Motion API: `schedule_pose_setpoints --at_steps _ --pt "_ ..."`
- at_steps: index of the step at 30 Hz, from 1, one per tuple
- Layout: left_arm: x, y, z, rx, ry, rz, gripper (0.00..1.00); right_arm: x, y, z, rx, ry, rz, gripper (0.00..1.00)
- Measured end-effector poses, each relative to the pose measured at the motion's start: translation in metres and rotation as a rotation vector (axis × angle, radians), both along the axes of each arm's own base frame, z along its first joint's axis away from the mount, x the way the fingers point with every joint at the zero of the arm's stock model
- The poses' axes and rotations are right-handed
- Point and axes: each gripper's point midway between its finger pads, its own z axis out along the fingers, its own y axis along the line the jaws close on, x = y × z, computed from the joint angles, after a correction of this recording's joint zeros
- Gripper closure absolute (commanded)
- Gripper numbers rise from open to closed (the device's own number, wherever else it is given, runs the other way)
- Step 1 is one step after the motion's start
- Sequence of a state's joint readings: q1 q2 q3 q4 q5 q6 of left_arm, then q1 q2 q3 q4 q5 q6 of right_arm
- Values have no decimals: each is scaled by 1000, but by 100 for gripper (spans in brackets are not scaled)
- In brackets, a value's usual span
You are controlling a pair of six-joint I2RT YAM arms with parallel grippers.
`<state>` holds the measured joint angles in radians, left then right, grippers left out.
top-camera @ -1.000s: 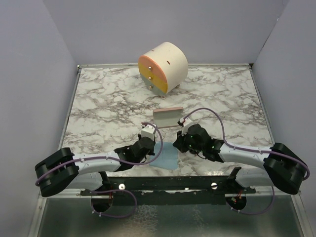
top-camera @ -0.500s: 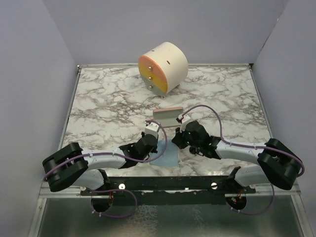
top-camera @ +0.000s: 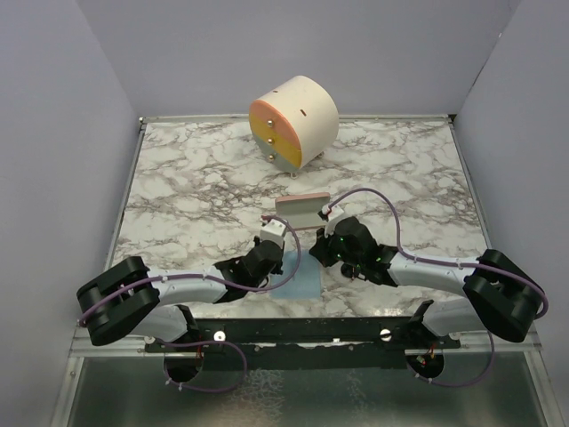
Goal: Organize the sunglasses
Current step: Fold the glasses cleaning cloth at the center of the board.
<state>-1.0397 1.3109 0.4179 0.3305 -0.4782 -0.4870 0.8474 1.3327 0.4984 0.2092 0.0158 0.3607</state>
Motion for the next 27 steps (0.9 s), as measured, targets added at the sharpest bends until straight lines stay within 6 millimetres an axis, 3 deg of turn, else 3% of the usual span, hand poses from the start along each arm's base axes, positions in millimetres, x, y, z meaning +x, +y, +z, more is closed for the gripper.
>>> schedule_pose_setpoints --at_steps 16,27 --pt "-13 21 -3 -57 10 28 100 -4 -5 -4 -2 7 0 99" --pt "-16 19 -5 -74 29 21 100 -15 -10 -12 -1 33 24 99"
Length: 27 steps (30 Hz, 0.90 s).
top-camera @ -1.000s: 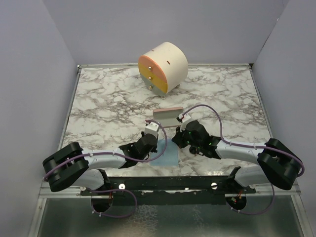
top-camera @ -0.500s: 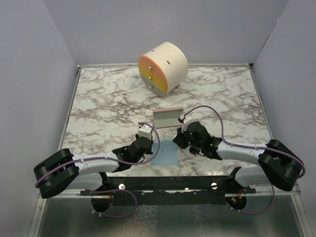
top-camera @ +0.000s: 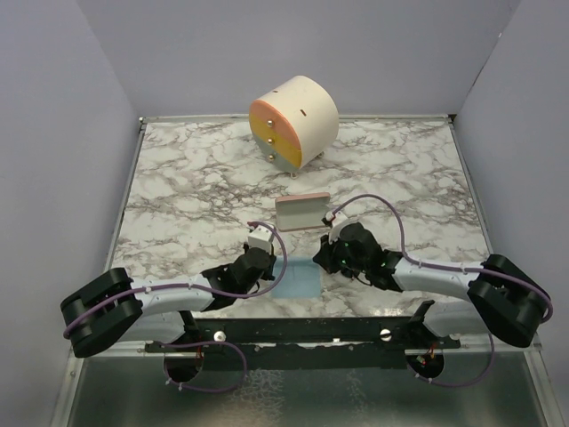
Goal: Organize the sunglasses
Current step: Fold the glasses cleaning cloth at the center of the board.
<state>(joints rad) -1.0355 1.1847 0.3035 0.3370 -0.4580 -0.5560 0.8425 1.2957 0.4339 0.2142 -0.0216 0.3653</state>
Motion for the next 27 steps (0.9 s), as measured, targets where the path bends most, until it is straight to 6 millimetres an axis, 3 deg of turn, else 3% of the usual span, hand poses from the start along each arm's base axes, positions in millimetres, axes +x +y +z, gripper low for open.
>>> schedule_pose_setpoints --at_steps 27 --pt "-30 -13 -3 -36 33 -70 100 -28 -6 -13 27 74 63 99"
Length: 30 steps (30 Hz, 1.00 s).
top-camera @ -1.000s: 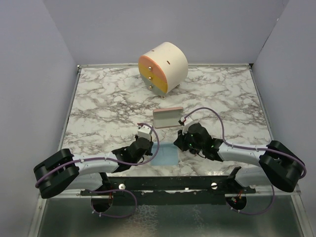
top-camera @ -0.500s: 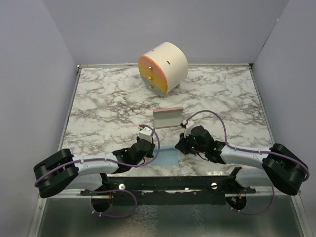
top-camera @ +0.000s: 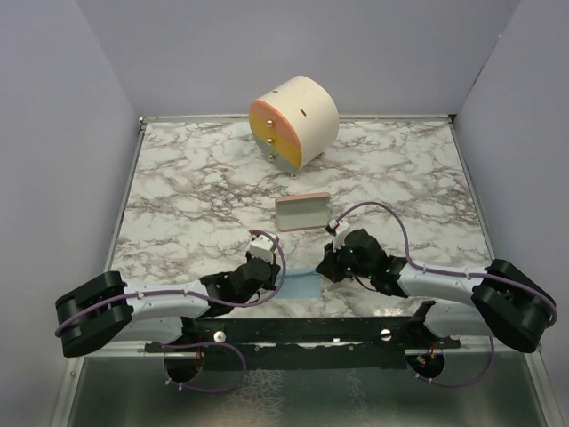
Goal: Organize the sunglasses
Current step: Fold the glasses cleaning cloth at the center of the board.
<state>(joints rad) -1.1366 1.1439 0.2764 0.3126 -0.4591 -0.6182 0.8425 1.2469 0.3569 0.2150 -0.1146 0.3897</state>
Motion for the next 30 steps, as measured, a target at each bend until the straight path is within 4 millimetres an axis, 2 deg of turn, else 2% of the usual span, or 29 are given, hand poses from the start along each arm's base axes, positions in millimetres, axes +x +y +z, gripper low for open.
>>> schedule_pose_setpoints --at_steps 9,17,30 --pt "0 7 7 -11 -7 25 100 -5 3 1 17 12 23 99" --pt "-7 11 -1 1 8 20 100 -8 6 2 24 14 34 99" --pt "-15 9 -3 7 16 8 100 -16 9 7 46 10 49 99"
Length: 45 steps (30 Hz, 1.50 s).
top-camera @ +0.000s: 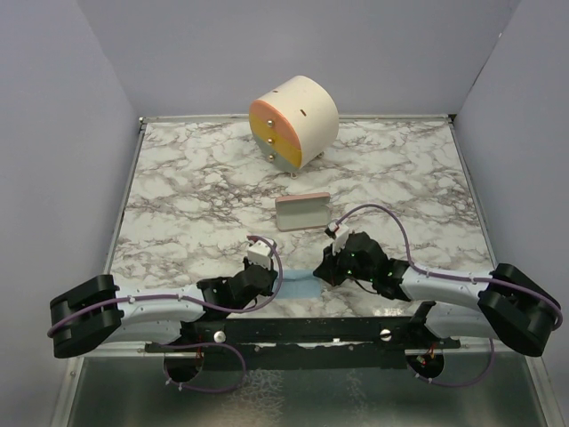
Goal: Organize the sunglasses
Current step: Fold the glasses cleaning cloth at the center of the board.
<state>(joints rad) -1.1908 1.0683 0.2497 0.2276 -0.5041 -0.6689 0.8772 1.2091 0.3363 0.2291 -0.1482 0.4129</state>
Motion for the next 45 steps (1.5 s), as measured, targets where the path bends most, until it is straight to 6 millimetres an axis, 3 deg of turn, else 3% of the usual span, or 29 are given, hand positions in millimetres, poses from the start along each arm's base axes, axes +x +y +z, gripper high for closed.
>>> schedule_pose_setpoints --at_steps 45 --pt "-14 0 -5 0 14 -7 100 -21 1 -4 9 31 31 99"
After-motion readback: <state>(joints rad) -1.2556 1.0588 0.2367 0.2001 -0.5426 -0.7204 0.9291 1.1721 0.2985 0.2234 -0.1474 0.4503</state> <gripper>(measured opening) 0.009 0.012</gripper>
